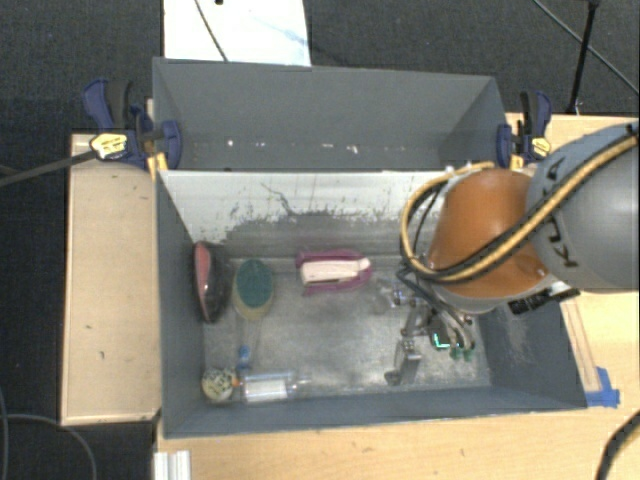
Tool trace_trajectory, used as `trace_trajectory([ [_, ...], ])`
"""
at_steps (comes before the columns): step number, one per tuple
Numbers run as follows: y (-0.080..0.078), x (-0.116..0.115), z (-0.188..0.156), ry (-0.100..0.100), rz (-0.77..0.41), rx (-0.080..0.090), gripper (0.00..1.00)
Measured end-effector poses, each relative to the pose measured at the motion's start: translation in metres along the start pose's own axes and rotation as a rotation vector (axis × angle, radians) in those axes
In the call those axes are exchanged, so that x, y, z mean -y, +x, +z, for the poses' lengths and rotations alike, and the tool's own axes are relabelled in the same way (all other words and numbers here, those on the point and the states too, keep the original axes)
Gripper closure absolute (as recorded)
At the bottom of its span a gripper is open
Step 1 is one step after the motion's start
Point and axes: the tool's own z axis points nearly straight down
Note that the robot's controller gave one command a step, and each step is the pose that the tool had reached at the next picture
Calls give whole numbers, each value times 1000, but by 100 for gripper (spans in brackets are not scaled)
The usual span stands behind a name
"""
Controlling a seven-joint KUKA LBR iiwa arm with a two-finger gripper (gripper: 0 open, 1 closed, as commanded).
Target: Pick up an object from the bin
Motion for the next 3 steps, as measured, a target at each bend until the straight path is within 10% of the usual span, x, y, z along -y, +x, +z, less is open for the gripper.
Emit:
trace_trajectory([
  [1,-33,111,-38,5,-16,13,0],
  [2,-88,128,36,2,-227,8,0],
  [3,-93,132,-3,4,-319,13,0],
])
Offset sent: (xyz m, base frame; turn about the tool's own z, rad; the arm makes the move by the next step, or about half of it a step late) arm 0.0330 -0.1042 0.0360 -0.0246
